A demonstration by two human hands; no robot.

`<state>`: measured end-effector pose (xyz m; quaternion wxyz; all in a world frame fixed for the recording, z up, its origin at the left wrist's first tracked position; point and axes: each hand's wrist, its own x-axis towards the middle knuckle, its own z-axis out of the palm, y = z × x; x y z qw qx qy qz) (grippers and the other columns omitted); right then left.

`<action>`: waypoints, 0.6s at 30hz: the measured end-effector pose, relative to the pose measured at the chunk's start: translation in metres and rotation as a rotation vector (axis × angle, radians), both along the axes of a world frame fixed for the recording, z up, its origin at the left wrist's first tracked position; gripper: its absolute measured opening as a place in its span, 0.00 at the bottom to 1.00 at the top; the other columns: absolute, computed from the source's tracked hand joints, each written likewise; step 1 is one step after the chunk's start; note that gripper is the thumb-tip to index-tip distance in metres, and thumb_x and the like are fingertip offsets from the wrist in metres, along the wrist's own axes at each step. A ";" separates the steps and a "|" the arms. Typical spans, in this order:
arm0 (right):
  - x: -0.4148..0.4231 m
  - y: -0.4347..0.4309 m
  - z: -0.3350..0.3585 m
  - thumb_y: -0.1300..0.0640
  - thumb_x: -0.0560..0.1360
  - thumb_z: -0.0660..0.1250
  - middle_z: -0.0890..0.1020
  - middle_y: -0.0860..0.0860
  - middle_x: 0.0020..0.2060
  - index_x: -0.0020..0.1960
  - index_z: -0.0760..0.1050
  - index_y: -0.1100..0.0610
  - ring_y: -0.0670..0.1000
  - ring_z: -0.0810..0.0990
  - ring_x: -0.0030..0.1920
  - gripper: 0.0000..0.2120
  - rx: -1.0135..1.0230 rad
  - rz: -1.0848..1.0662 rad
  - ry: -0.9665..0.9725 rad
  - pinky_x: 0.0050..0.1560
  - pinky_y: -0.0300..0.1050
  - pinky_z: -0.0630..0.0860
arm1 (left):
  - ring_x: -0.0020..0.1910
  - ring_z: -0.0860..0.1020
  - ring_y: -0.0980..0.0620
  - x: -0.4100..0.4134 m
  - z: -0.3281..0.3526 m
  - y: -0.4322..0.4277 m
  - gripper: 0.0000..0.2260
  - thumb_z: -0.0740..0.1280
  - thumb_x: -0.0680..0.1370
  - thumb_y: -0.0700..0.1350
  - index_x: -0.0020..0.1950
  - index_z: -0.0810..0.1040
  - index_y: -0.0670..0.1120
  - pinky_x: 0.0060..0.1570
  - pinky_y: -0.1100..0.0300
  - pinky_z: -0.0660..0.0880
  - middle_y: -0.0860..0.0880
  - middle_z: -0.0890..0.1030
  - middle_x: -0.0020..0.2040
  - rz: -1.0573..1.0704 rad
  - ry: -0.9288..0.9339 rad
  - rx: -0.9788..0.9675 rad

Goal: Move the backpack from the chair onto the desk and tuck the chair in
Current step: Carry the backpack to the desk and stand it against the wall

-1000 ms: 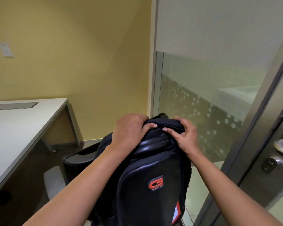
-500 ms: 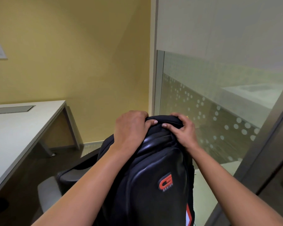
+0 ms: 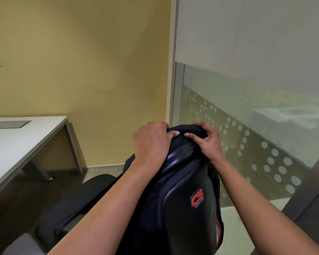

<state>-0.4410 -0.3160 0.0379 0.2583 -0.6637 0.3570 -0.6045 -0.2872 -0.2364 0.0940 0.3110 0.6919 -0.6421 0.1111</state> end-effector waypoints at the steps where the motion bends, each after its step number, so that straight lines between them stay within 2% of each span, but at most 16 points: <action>1: -0.001 -0.009 0.001 0.58 0.63 0.77 0.81 0.45 0.37 0.41 0.77 0.46 0.39 0.79 0.38 0.12 -0.001 0.001 -0.005 0.43 0.31 0.74 | 0.33 0.68 0.47 -0.003 0.001 -0.007 0.17 0.62 0.74 0.59 0.42 0.80 0.47 0.31 0.58 0.60 0.46 0.79 0.36 0.011 0.009 0.004; 4: 0.000 -0.033 0.000 0.58 0.63 0.77 0.81 0.48 0.37 0.42 0.77 0.51 0.40 0.79 0.38 0.11 0.009 0.009 -0.010 0.42 0.32 0.74 | 0.34 0.69 0.47 -0.008 0.003 -0.026 0.16 0.62 0.74 0.59 0.43 0.81 0.47 0.32 0.57 0.62 0.45 0.80 0.38 0.039 0.020 0.020; 7: 0.003 -0.055 -0.001 0.57 0.62 0.77 0.82 0.51 0.38 0.44 0.78 0.54 0.42 0.79 0.39 0.12 0.028 0.016 -0.018 0.43 0.33 0.74 | 0.38 0.76 0.44 -0.009 0.005 -0.044 0.17 0.62 0.74 0.59 0.45 0.80 0.46 0.34 0.57 0.65 0.45 0.81 0.40 0.064 -0.005 0.049; 9: 0.007 -0.067 -0.001 0.57 0.62 0.77 0.82 0.53 0.40 0.44 0.78 0.54 0.47 0.80 0.41 0.13 0.042 0.026 -0.013 0.45 0.36 0.75 | 0.41 0.77 0.42 -0.006 0.005 -0.054 0.17 0.62 0.75 0.59 0.46 0.80 0.46 0.34 0.56 0.66 0.44 0.81 0.41 0.077 -0.018 0.062; 12: 0.016 -0.082 -0.003 0.58 0.62 0.77 0.82 0.54 0.40 0.45 0.78 0.55 0.49 0.79 0.42 0.14 0.057 0.046 -0.020 0.46 0.41 0.75 | 0.41 0.77 0.43 0.000 0.006 -0.066 0.18 0.62 0.75 0.59 0.45 0.80 0.45 0.34 0.56 0.66 0.44 0.80 0.41 0.096 -0.042 0.082; 16: 0.026 -0.101 -0.005 0.55 0.61 0.78 0.82 0.49 0.38 0.42 0.78 0.50 0.44 0.79 0.40 0.13 0.056 0.056 -0.024 0.43 0.34 0.74 | 0.36 0.71 0.46 0.010 0.007 -0.082 0.19 0.61 0.75 0.60 0.45 0.79 0.45 0.33 0.56 0.65 0.46 0.77 0.37 0.114 -0.058 0.109; 18: 0.031 -0.110 -0.007 0.55 0.61 0.78 0.81 0.48 0.38 0.41 0.77 0.48 0.40 0.78 0.38 0.13 0.054 0.064 -0.031 0.41 0.31 0.73 | 0.36 0.72 0.47 0.014 0.007 -0.091 0.19 0.61 0.75 0.60 0.45 0.80 0.45 0.33 0.56 0.65 0.46 0.78 0.38 0.117 -0.065 0.102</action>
